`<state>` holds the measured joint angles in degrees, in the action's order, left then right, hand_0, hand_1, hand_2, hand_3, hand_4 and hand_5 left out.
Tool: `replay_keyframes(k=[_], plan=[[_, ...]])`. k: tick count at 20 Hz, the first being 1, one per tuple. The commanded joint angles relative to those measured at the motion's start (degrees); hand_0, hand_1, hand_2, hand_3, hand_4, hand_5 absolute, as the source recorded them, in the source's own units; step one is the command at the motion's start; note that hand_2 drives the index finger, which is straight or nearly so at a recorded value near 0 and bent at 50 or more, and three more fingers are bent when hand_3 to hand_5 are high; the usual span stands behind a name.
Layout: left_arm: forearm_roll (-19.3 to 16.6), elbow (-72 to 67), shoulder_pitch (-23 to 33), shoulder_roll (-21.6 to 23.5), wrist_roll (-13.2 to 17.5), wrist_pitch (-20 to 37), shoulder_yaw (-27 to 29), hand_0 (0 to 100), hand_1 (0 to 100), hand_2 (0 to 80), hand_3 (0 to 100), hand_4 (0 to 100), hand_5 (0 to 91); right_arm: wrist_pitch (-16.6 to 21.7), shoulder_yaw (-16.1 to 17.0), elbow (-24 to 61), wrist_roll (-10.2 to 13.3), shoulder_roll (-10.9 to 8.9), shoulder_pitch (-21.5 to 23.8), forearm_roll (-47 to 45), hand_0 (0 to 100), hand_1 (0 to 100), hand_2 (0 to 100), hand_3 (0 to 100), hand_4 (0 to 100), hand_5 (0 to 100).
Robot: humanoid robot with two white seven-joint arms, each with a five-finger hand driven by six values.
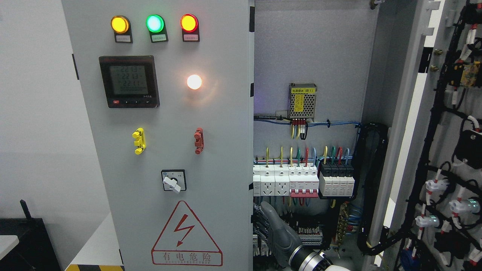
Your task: Open door with both hands
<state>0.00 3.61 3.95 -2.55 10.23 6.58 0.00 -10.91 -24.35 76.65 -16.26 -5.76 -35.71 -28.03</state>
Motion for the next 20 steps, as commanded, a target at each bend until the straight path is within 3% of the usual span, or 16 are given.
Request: replay_keyframes(k=[1,5,8,20], plan=[[-0.5,0.0,0.0,0.0,0.0,0.0,0.8,0,0,0.0,0,3,0.0,-0.2,0.0,-0.3,-0.3,-0.04,-0.2,0.0,11,0,0,0,0,0],[-0.6,0.0,0.0,0.0,0.0,0.0,0.8,0,0,0.0,0,3,0.0,-0.2,0.0,-0.4,-0.5,-0.04,-0.8,0.0,11,0,0,0,0,0],[-0.6,0.0,0.0,0.0,0.0,0.0,0.8,0,0,0.0,0,3,0.0,-0.2,0.0,-0.5,-2.8,0.05,-0.9,0.0,11,0,0,0,0,0],[-0.5,0.0,0.0,0.0,0.0,0.0,0.8,0,0,0.0,0,3,0.0,-0.2,0.4,-0.4,-4.5,0.05,-1.0,-0.1,11,0,0,0,0,0]])
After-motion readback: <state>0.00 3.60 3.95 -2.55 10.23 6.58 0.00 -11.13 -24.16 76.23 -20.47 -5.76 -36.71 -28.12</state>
